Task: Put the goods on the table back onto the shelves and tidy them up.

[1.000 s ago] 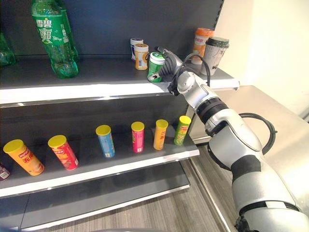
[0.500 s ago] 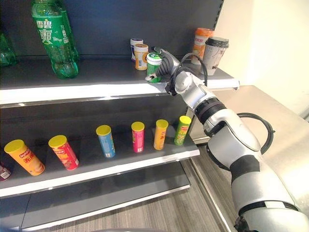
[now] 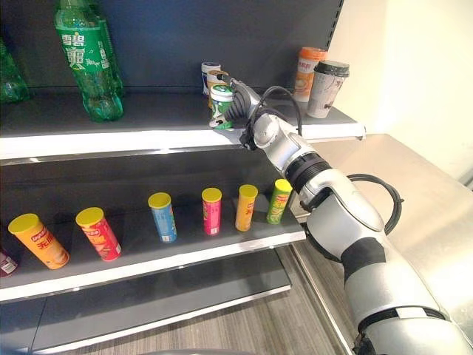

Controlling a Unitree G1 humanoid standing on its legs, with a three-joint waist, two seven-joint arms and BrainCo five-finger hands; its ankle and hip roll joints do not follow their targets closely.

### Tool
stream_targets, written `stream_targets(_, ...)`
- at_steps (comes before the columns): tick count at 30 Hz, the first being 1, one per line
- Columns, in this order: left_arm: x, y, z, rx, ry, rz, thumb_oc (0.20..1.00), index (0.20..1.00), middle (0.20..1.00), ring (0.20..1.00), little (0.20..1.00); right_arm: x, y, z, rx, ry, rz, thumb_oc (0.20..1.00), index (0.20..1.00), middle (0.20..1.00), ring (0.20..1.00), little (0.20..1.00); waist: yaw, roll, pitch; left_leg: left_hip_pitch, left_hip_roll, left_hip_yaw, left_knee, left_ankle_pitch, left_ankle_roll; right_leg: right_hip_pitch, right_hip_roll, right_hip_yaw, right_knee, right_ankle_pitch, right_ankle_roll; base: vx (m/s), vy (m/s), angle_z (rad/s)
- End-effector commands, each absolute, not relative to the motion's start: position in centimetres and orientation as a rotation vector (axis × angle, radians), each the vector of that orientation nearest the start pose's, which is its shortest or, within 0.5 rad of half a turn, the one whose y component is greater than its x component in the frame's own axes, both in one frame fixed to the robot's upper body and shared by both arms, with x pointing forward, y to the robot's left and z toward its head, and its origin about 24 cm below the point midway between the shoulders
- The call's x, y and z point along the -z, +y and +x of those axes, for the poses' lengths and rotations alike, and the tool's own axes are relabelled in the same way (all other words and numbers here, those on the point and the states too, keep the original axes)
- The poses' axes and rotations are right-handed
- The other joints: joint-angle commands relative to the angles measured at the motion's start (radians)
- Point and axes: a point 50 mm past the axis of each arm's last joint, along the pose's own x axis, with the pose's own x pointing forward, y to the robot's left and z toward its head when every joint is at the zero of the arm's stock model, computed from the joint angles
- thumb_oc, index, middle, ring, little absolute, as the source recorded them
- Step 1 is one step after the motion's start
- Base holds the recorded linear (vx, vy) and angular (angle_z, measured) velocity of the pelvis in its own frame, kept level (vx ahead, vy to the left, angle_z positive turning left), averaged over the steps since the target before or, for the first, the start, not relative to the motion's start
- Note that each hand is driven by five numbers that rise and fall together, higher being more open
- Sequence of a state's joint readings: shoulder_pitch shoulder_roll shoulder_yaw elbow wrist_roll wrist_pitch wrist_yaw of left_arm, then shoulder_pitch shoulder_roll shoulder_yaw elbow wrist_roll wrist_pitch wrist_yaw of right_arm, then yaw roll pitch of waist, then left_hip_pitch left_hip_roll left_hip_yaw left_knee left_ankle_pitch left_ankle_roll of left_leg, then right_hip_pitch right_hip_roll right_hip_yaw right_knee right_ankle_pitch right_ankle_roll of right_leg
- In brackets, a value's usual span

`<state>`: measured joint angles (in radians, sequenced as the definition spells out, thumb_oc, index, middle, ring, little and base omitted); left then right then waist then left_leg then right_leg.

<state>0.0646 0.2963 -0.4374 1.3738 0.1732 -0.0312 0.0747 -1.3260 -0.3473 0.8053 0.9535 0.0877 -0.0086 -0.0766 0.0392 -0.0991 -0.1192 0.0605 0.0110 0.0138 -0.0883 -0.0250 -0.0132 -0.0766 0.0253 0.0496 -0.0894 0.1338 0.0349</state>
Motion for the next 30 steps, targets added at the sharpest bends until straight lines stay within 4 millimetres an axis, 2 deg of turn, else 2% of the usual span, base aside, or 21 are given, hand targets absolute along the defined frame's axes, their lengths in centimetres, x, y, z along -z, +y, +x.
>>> stream_targets(1,17.1,22.9,5.2,0.319,1.355,0.692,1.000,1.000,1.000,1.000,1.000,-26.6,-7.6,42.4,-0.191,-0.329,-0.967,1.000,1.000,1.000,1.000,1.000,0.028,-0.017,0.064,-0.017,0.054,-0.010,0.001,-0.022,-0.044,0.086,-0.063,0.043,0.002,-0.111,0.094,0.00,0.000,0.00)
stream_targets(11,17.1,22.9,5.3,0.335,1.353,0.710,1.000,1.000,1.000,1.000,1.000,-26.4,-6.8,42.2,-0.211,-0.341,-0.963,1.000,1.000,1.000,1.000,1.000,0.032,-0.015,0.063,-0.013,0.051,-0.012,0.001,-0.025,-0.042,0.088,-0.065,0.042,0.002,-0.112,0.094,0.00,0.000,0.00)
stream_targets(22,17.0,22.9,5.5,0.340,1.349,0.720,1.000,1.000,1.000,1.000,1.000,-26.3,-4.8,41.7,-0.262,-0.378,-0.939,1.000,1.000,1.000,1.000,1.000,0.040,-0.013,0.061,-0.012,0.050,-0.016,0.001,-0.027,-0.041,0.091,-0.070,0.038,0.002,-0.117,0.094,0.00,0.000,0.00)
stream_targets(28,17.0,23.1,5.4,0.322,1.357,0.716,1.000,1.000,1.000,1.000,1.000,-26.4,-5.9,42.0,-0.227,-0.357,-0.956,1.000,1.000,1.000,1.000,1.000,0.036,-0.013,0.061,-0.011,0.050,-0.018,0.001,-0.028,-0.042,0.092,-0.072,0.034,0.002,-0.117,0.094,0.00,0.005,0.02)
stream_targets(30,17.0,23.2,5.4,0.319,1.359,0.715,1.000,1.000,1.000,1.000,1.000,-27.0,-6.5,42.0,-0.208,-0.367,-0.957,1.000,1.000,1.000,1.000,1.000,0.031,-0.012,0.060,-0.011,0.049,-0.013,0.001,-0.029,-0.042,0.091,-0.072,0.036,0.002,-0.116,0.094,0.00,0.000,0.00)
